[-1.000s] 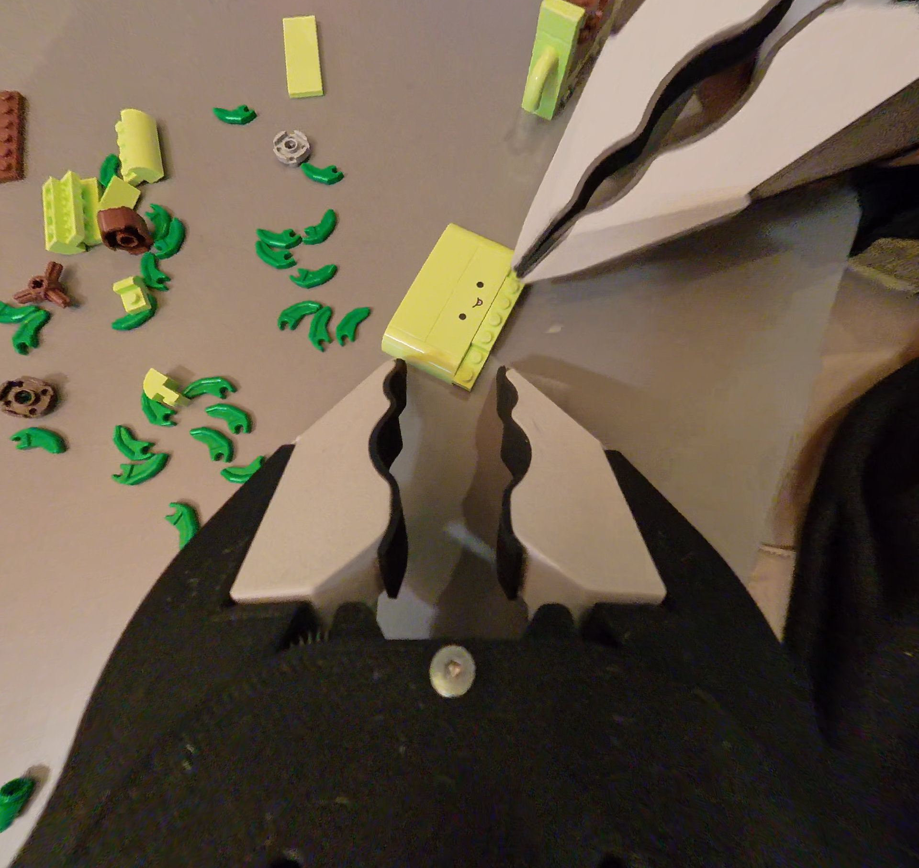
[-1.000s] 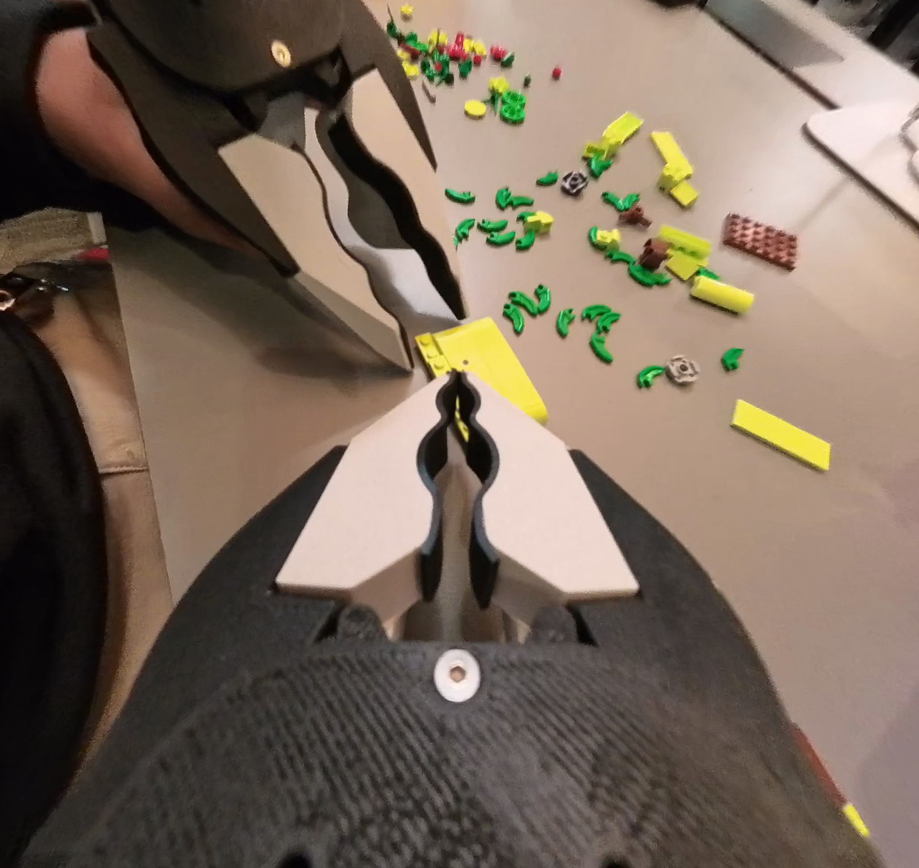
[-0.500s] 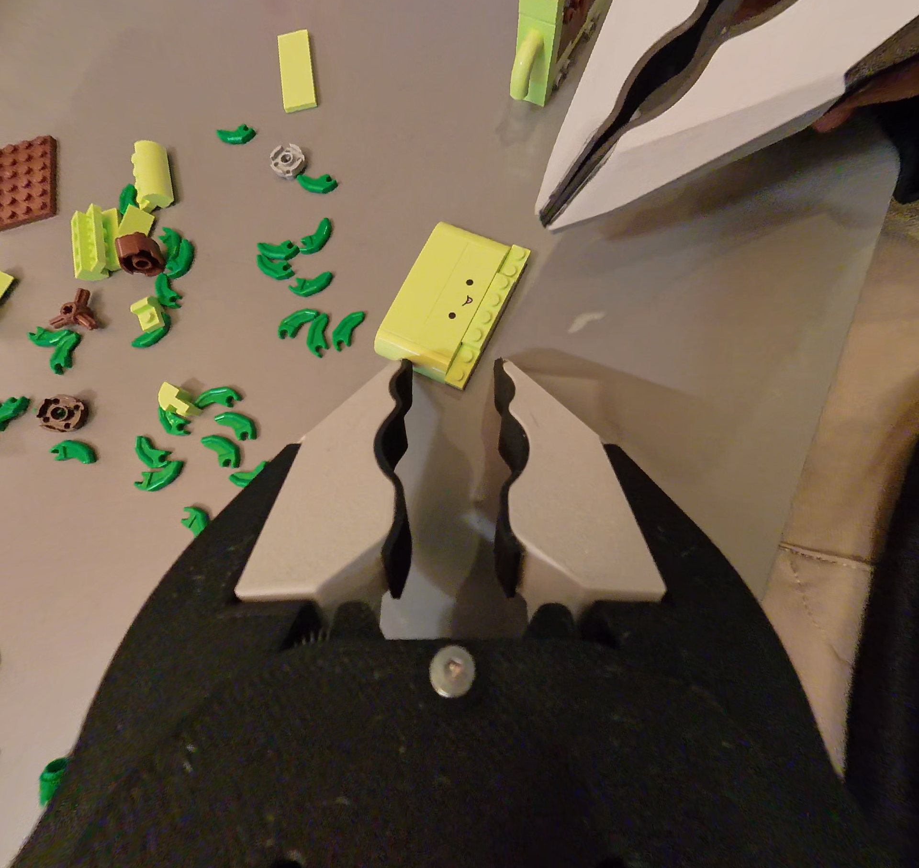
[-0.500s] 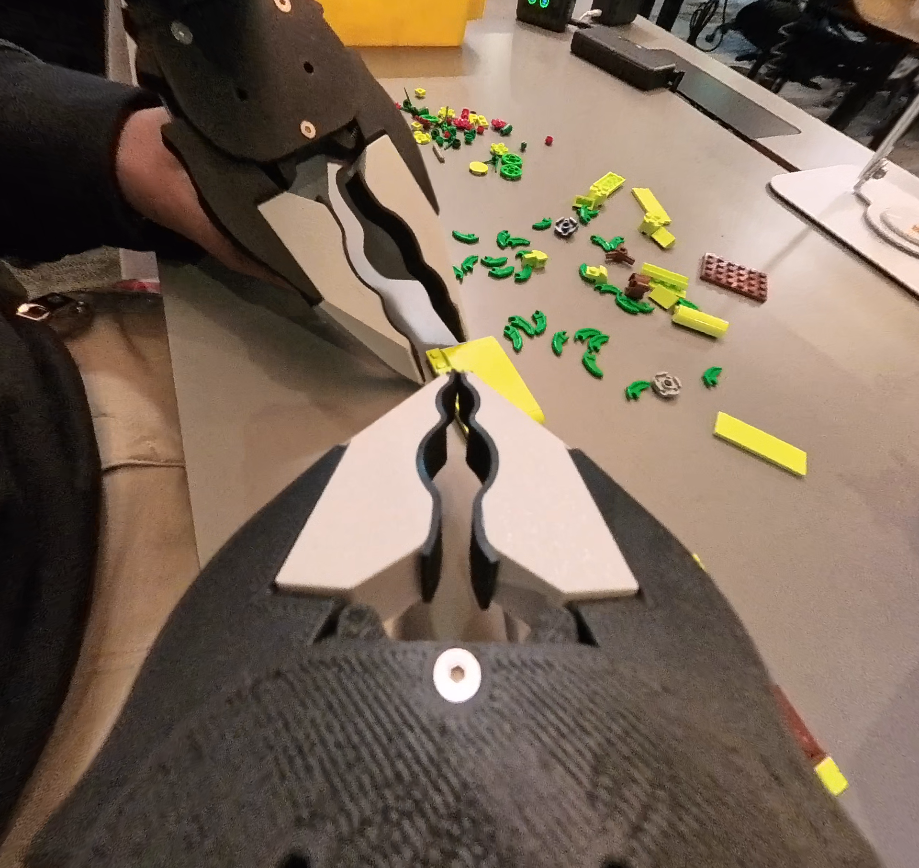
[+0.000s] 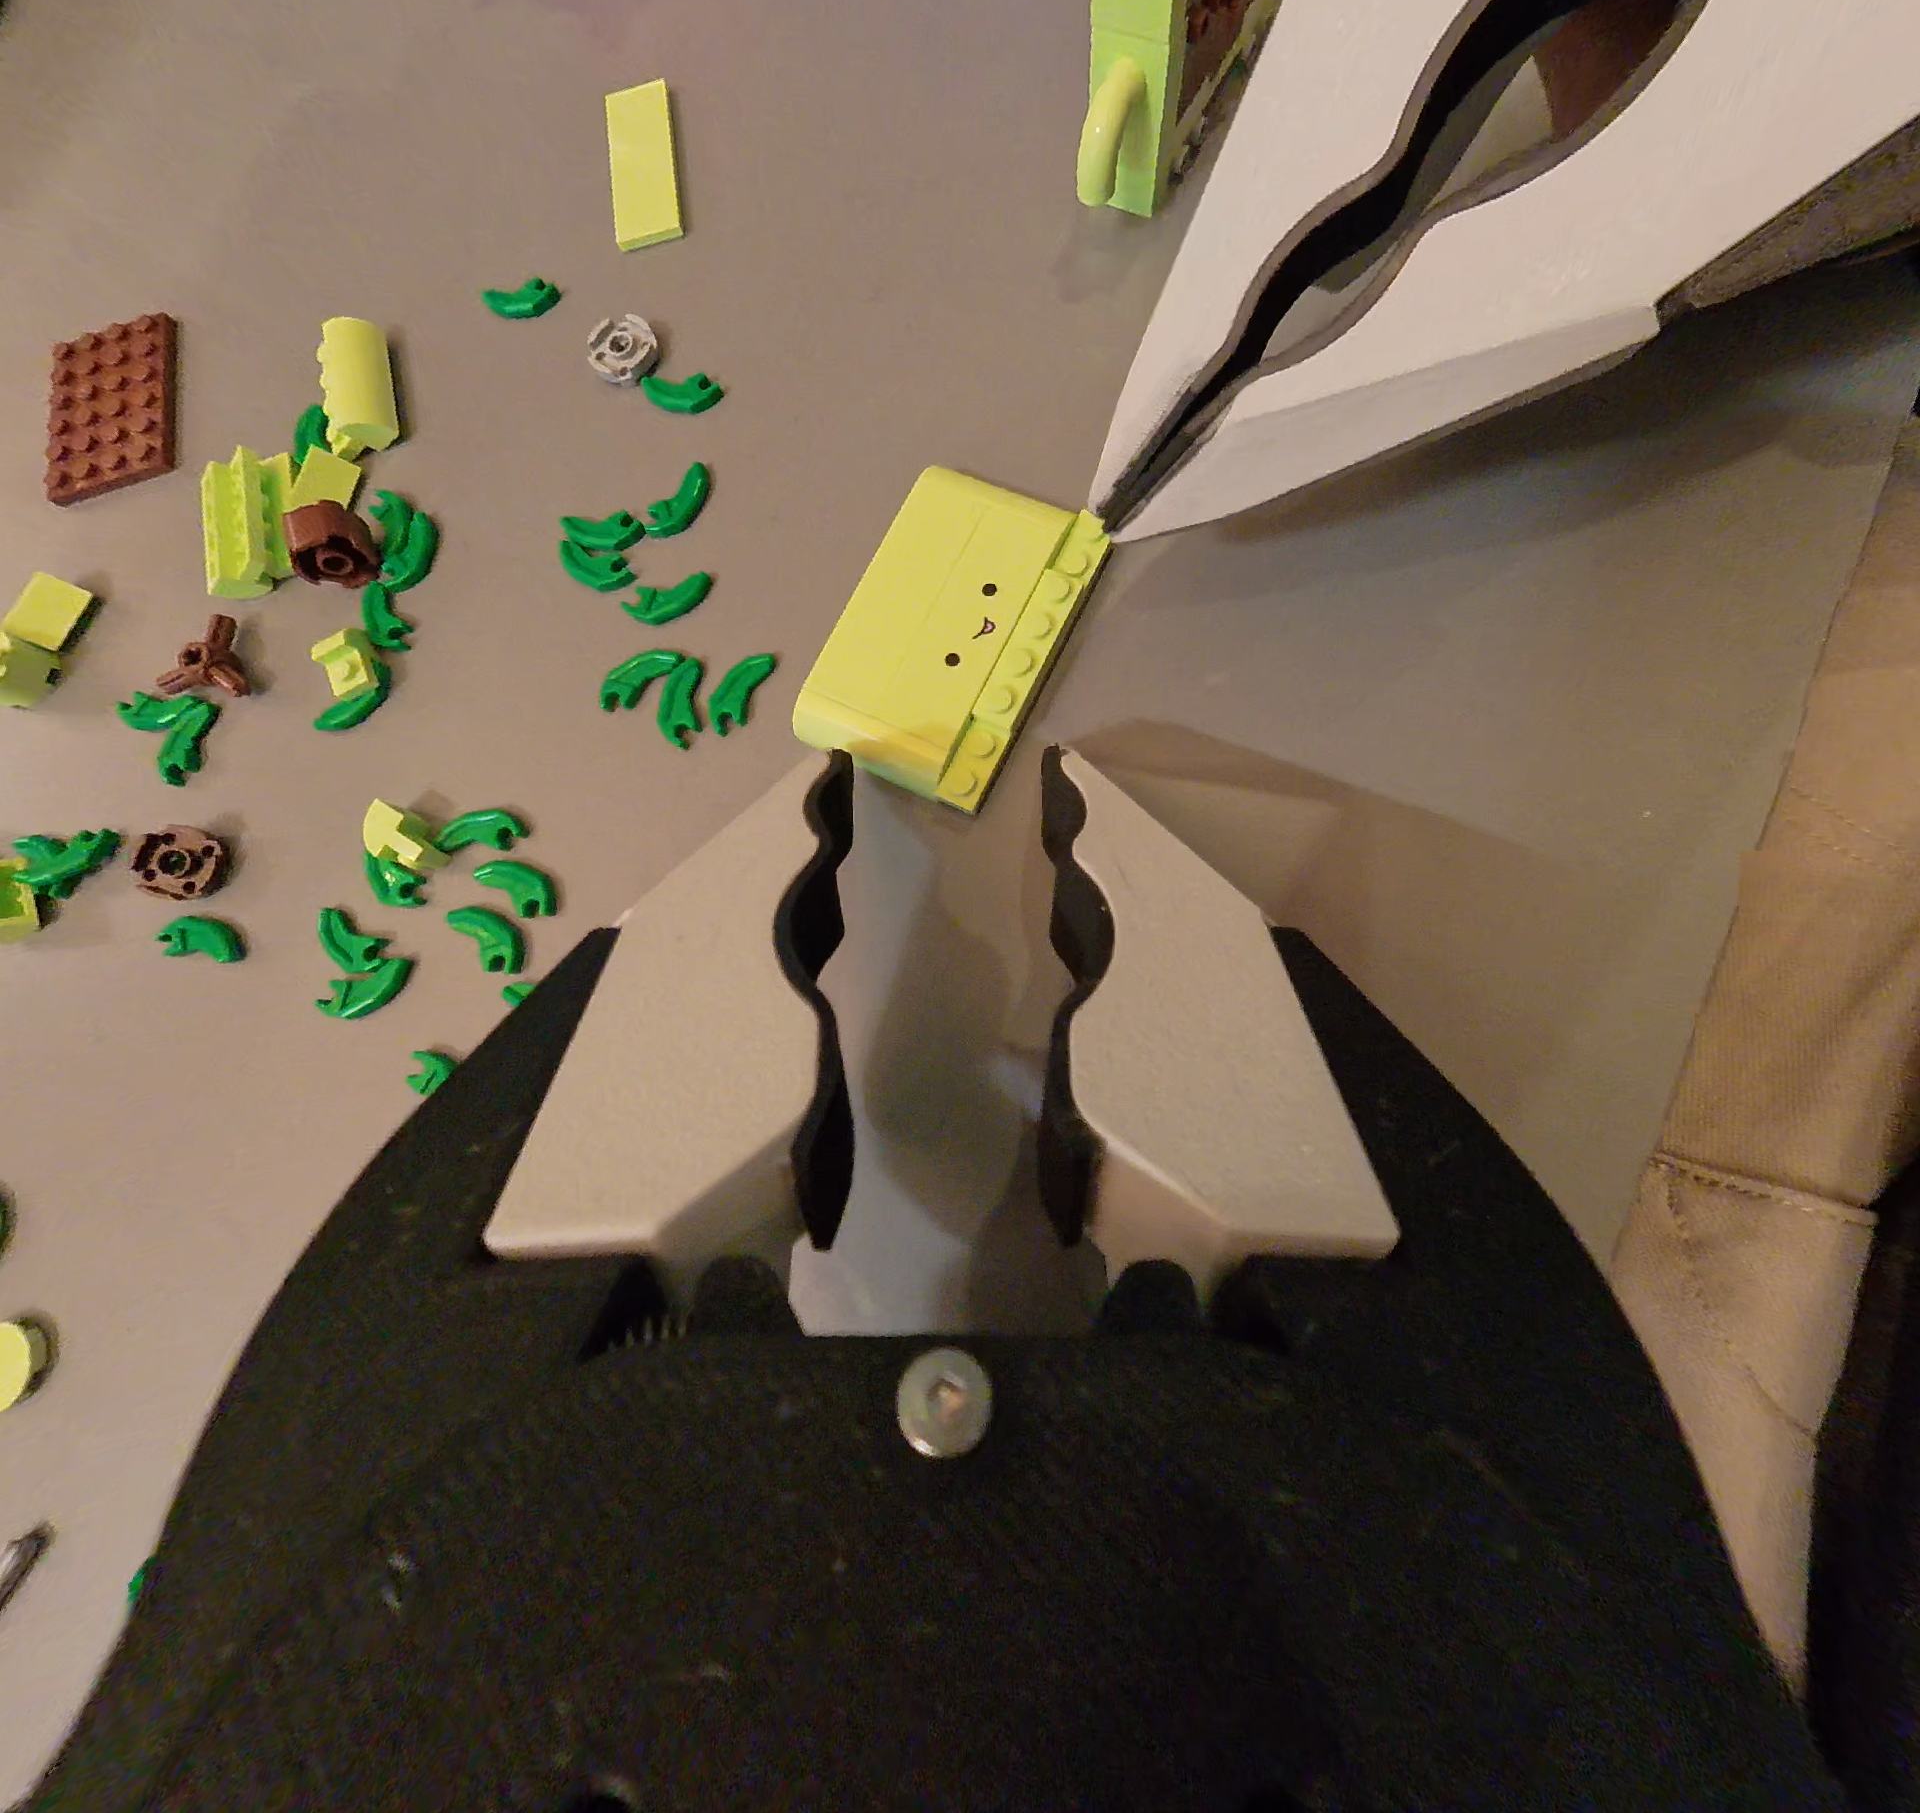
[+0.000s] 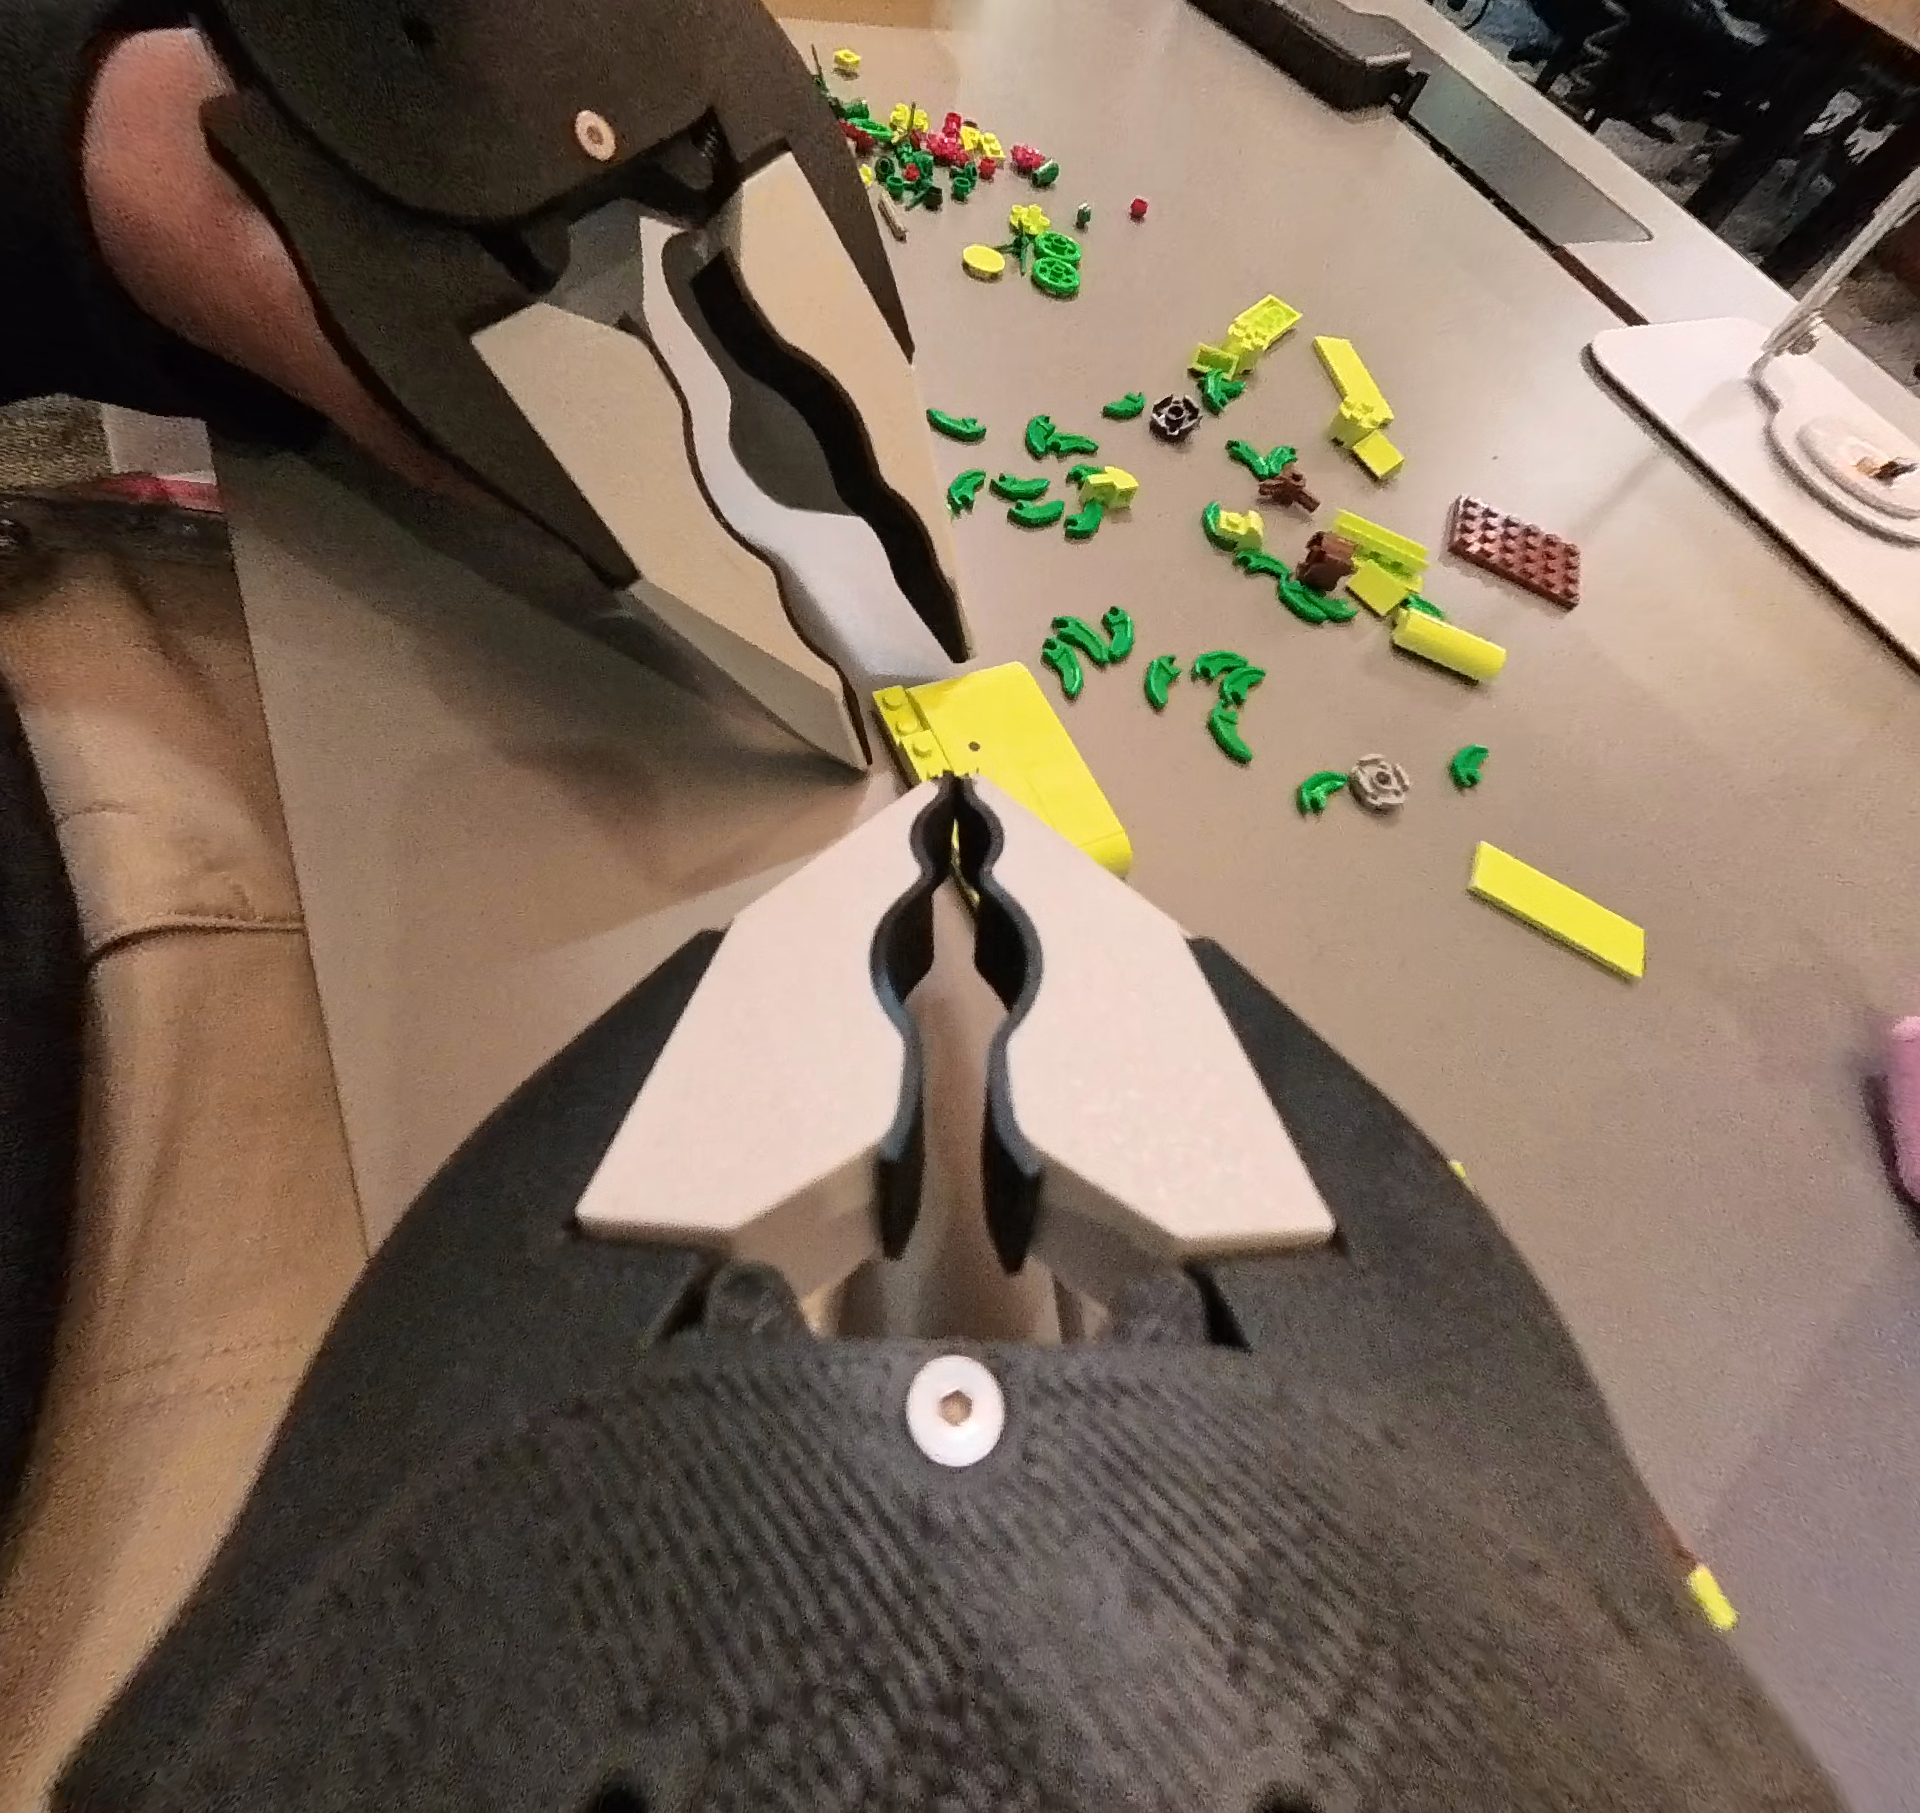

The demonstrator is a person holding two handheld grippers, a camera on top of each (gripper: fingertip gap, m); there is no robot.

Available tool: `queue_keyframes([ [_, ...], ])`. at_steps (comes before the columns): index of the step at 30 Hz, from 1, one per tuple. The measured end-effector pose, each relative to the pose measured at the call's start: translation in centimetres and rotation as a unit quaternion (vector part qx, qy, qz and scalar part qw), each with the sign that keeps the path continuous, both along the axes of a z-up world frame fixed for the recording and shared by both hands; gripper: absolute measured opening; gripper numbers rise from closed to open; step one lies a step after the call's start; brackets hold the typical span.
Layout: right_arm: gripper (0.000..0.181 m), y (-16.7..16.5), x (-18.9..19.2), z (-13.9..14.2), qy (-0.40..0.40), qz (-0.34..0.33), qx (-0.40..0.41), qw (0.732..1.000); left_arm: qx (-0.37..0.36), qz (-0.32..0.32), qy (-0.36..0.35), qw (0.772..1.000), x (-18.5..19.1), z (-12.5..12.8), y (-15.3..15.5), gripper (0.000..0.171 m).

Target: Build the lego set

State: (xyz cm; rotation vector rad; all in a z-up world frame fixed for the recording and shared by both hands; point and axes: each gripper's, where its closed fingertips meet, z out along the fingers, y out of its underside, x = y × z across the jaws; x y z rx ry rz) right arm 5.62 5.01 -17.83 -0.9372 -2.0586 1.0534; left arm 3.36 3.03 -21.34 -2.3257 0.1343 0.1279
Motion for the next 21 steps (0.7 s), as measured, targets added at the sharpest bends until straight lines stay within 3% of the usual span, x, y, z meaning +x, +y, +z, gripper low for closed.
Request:
queue_keyframes([
  [16, 0.0, 0.7, -0.2, 1.0, -0.006, -0.007, -0.066, 0.998, 0.043, 0.004, -0.133, 0.99, -0.3, 1.5, 0.0, 0.043],
  [21, 0.0, 0.9, -0.3, 1.1, 0.001, -0.017, -0.063, 0.998, 0.07, 0.014, -0.118, 0.99, -1.5, 2.3, 0.0, 0.043],
])
